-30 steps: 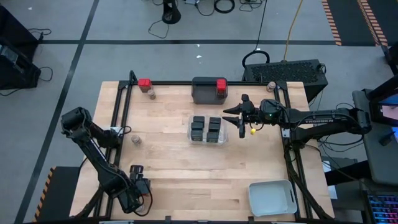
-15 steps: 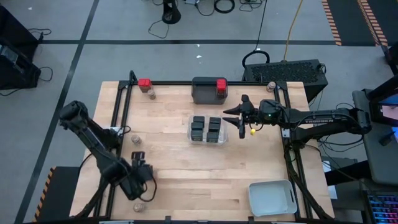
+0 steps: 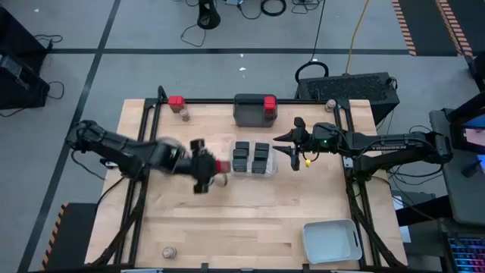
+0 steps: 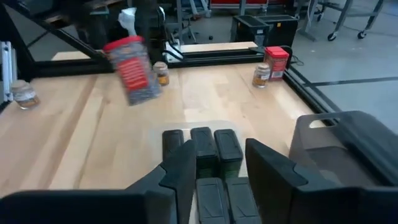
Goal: Sort spices by type
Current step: Put the red seasoning bottle into the gray bin
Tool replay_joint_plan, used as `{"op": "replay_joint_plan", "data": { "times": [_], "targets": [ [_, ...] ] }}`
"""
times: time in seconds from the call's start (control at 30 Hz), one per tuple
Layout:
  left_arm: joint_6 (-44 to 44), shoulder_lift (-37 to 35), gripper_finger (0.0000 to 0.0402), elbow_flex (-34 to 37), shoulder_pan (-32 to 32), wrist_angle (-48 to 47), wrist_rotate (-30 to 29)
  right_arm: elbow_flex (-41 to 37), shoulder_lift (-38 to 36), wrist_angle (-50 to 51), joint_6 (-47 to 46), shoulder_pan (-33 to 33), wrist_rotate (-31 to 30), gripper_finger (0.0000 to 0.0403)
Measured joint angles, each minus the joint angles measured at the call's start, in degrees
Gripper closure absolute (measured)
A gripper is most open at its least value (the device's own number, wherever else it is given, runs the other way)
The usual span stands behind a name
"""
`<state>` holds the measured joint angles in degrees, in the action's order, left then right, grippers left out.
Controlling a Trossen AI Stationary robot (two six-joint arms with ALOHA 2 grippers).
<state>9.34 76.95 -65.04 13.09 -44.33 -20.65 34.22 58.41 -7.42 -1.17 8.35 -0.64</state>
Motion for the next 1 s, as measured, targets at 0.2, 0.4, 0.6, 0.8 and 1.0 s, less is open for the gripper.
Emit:
{"op": "replay_joint_plan", "data": {
  "times": [0.2, 0.4, 0.6, 0.8, 1.0],
  "targets": [
    [-6.2, 0.1, 0.0174, -2.8, -18.7, 7.1, 5.2, 0.0, 0.0, 0.0, 3.4, 1.2, -7.5, 0.0282],
    [-3.6, 4.8, 0.0174, -13.7, -33.7, 9.9, 10.9, 0.0, 0.0, 0.0, 5.6, 4.5, -11.7, 0.0282],
    [5.5, 14.9, 0.0174, -23.4, -41.2, 9.8, 20.8, 0.0, 0.0, 0.0, 5.5, 8.6, -11.7, 0.0282],
    [11.7, 25.7, 0.0171, -31.5, -42.5, 9.4, 21.0, 0.0, 0.0, 1.0, 4.9, 10.8, -11.5, 0.0282],
    [18.2, 34.7, 0.0161, -38.6, -43.1, 9.2, 21.0, 0.0, 0.0, 2.2, 4.9, 11.1, -11.5, 0.0282]
  ]
}}
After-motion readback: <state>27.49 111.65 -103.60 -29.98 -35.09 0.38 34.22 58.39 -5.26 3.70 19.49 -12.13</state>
